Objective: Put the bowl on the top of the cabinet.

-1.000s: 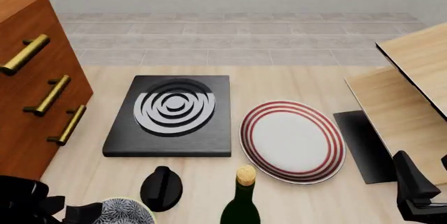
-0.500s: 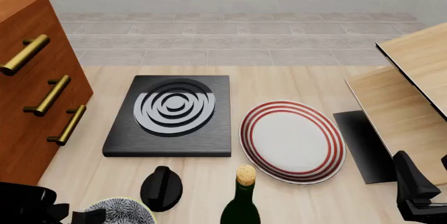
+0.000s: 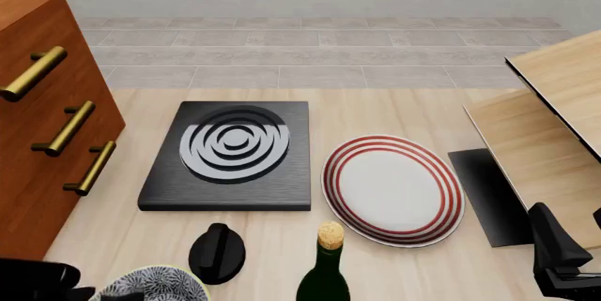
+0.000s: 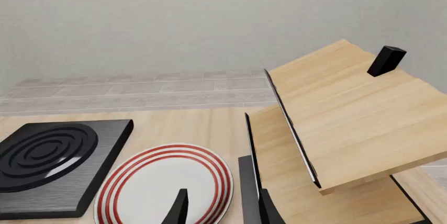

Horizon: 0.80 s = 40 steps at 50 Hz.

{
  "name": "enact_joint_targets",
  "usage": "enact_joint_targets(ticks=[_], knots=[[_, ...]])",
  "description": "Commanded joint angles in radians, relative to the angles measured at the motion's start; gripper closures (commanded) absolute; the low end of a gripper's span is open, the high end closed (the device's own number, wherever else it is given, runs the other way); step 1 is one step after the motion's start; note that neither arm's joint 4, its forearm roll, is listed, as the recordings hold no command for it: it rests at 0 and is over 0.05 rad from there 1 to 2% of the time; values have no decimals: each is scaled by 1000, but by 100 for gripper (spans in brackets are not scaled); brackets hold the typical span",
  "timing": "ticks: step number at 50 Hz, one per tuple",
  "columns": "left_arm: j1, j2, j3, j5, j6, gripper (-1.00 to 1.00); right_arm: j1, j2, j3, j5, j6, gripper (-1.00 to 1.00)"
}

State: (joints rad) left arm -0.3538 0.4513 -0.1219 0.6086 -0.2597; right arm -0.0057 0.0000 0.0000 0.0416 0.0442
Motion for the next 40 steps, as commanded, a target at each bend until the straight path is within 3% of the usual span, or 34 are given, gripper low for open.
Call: enact_joint_targets(ticks=[1, 30, 33, 34, 40], knots=[[-6, -12, 30, -4, -21, -100, 0, 0, 0, 0, 0, -100], [-27, -11, 65, -30, -54, -100, 0, 0, 0, 0, 0, -100], [-22, -9, 65, -33, -30, -100, 0, 0, 0, 0, 0, -100], [-19, -13, 62, -29, -25, 100, 0, 0, 0, 0, 0, -100], [-22, -23, 61, -22, -28, 100, 0, 0, 0, 0, 0, -100]])
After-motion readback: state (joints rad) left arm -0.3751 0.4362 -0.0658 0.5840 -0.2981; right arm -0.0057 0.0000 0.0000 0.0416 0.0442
